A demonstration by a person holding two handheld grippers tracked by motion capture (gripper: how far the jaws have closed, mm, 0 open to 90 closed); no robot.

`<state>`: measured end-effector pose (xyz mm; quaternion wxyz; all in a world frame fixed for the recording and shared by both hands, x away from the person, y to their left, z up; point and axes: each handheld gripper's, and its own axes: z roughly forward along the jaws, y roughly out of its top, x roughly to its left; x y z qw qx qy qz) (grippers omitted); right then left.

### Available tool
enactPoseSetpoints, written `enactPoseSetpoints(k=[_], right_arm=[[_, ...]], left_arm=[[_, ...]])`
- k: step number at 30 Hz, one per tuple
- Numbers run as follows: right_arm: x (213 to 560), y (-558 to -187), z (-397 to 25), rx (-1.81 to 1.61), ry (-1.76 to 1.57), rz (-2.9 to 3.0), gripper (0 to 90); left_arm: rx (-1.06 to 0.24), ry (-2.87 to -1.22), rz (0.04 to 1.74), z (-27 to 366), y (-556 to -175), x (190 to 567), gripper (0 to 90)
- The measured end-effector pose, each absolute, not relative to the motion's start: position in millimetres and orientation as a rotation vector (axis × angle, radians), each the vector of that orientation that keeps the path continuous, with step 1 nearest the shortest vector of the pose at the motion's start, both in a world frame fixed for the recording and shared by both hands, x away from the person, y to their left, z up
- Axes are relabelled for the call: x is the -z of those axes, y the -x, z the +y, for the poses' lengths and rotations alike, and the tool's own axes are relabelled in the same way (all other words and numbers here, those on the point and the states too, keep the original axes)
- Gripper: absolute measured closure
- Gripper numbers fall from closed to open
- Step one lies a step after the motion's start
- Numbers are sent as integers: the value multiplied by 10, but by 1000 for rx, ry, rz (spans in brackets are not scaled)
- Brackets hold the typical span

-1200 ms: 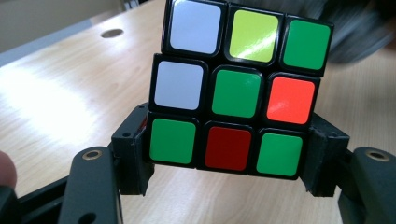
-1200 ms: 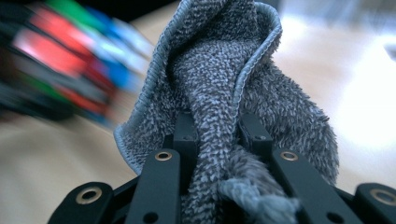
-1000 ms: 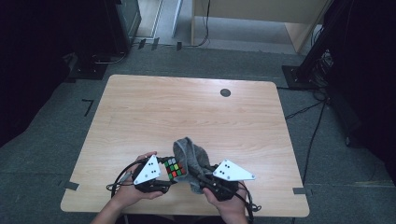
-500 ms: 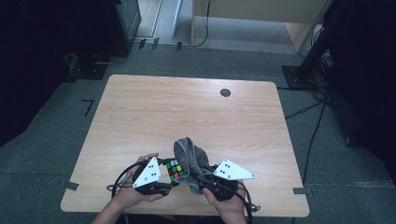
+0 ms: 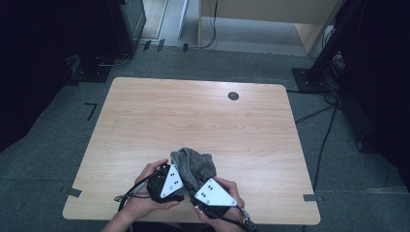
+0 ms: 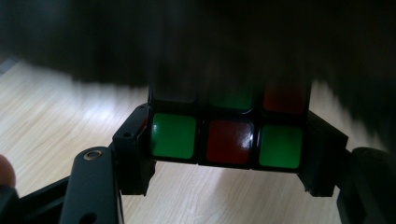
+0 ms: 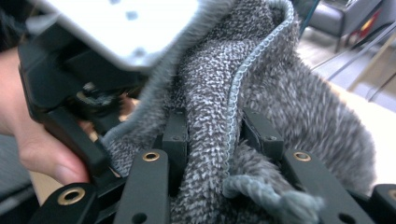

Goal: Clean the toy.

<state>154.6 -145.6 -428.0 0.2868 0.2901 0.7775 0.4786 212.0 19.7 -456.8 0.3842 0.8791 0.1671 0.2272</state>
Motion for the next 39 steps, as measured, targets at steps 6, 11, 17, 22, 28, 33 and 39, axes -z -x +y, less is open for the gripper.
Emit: enactPoseSetpoints(k=[6,11,17,22,28,33,39], right_arm=[[4348,-1544,-1401,-1211,-760,2088,672],[4258,-1640,-1683,-1240,-930,1966,676],[4241,-1754,-1949,-1582,-1019,1988,692],[4296,-1827,-2007,-1462,-1063,2007,697],[4231,-1802,-2039,-1612,-1024,2024,686],[4289,-1823,-2002,-1547,-1032,2038,702],[4438,-1927,-2148,-1681,-1049,2042,715]], left_arm=[[-569,-2252,422,167,-2094,4580,337],[-503,-2183,451,307,-2173,4548,337],[-406,-2017,382,482,-2177,4476,337],[-373,-1987,360,548,-2196,4471,336],[-422,-2067,356,450,-2185,4553,336],[-380,-1996,342,544,-2186,4484,337],[-219,-1785,389,764,-2276,4366,336]])
